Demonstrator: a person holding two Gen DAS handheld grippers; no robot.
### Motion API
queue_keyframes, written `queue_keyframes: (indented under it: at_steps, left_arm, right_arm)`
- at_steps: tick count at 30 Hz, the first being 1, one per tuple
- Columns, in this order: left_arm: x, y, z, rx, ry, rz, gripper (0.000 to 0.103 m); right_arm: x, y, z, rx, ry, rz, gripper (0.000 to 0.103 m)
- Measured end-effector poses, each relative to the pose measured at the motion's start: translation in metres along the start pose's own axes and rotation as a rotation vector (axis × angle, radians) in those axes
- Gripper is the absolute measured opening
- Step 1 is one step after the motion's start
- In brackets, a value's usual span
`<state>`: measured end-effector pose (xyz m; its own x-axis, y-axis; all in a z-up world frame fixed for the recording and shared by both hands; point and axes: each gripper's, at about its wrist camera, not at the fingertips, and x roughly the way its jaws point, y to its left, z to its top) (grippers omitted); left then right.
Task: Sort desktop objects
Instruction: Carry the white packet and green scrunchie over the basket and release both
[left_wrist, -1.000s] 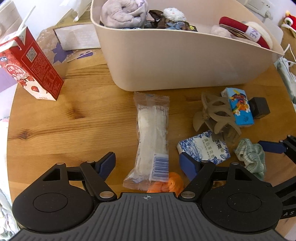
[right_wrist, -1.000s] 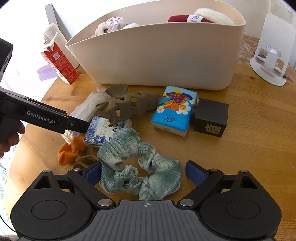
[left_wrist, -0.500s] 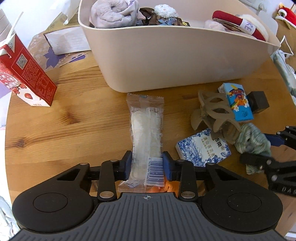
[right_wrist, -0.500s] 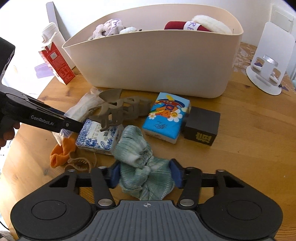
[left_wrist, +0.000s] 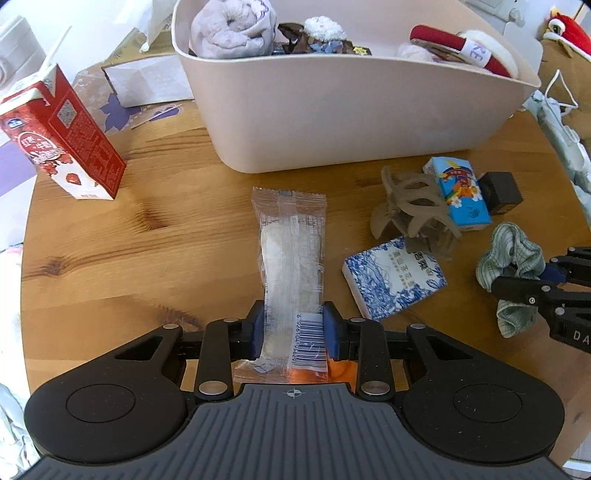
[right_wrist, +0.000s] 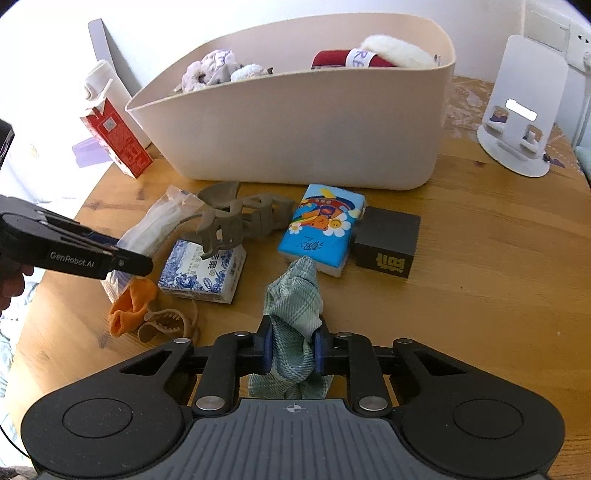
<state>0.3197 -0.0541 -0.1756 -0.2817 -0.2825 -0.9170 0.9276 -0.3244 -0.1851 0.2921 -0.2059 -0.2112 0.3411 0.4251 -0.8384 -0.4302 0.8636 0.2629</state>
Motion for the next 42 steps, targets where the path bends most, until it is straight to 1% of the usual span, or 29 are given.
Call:
queue_keyframes:
  at_steps: [5, 8, 10, 16, 19, 25, 32, 36, 42]
  left_arm:
    - [-0.016, -0.001, -0.005, -0.002, -0.026, -0.001, 0.032]
    - [-0.025, -0.002, -0.009, -0.003, -0.044, 0.006, 0.031]
    - [-0.032, -0.001, -0.01, -0.009, -0.055, 0.001, 0.031]
    - [-0.055, -0.003, -0.014, -0.013, -0.099, -0.015, 0.031]
    - [-0.068, 0.0, -0.012, -0.031, -0.138, -0.032, 0.031]
    - [-0.095, 0.001, 0.002, -0.054, -0.212, -0.056, 0.031]
    - [-0.121, -0.003, 0.022, -0.021, -0.29, -0.072, 0.031]
    - [-0.127, -0.003, 0.039, -0.001, -0.323, -0.068, 0.031]
    - [-0.129, -0.005, 0.074, 0.029, -0.367, -0.05, 0.031]
  right_arm:
    - [-0.016, -0.001, 0.001, 0.009, -0.032, 0.005, 0.019]
    - [-0.026, -0.002, 0.002, -0.004, -0.054, -0.022, 0.019]
    - [-0.032, -0.004, 0.005, 0.003, -0.068, -0.023, 0.019]
    - [-0.051, -0.012, 0.018, 0.001, -0.128, -0.04, 0.019]
    - [-0.059, -0.018, 0.026, 0.005, -0.159, -0.049, 0.019]
    - [-0.078, -0.032, 0.046, 0.018, -0.231, -0.078, 0.019]
    - [-0.094, -0.05, 0.071, 0.029, -0.299, -0.113, 0.019]
    - [-0.101, -0.056, 0.089, 0.026, -0.338, -0.126, 0.019]
    - [-0.105, -0.059, 0.115, 0.026, -0.391, -0.131, 0.019]
